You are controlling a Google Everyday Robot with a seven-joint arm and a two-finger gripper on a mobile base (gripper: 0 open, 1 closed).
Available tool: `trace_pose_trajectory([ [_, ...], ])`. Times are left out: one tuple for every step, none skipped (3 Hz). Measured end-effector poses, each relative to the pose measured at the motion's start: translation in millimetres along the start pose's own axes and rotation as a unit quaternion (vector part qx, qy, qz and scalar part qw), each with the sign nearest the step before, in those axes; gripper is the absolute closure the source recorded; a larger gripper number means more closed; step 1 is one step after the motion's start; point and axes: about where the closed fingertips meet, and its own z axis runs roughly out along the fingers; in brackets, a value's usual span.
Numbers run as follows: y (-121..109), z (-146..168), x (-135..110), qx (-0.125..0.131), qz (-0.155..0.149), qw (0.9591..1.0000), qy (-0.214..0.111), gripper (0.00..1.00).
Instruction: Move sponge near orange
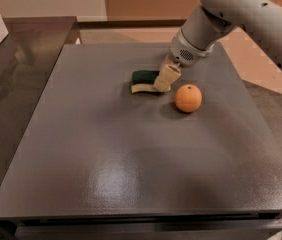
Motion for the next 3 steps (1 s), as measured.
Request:
trace_pose_trajectory([
  [0.3, 2.2, -0.7, -0.001, -0.001, 1.0000, 0.000, 0.13],
  [0.8, 4.3, -1.1, -0.003, -0.002, 1.0000, 0.001, 0.00],
  [0.9, 4.4, -1.1, -0.003, -0.002, 1.0000, 0.001, 0.00],
])
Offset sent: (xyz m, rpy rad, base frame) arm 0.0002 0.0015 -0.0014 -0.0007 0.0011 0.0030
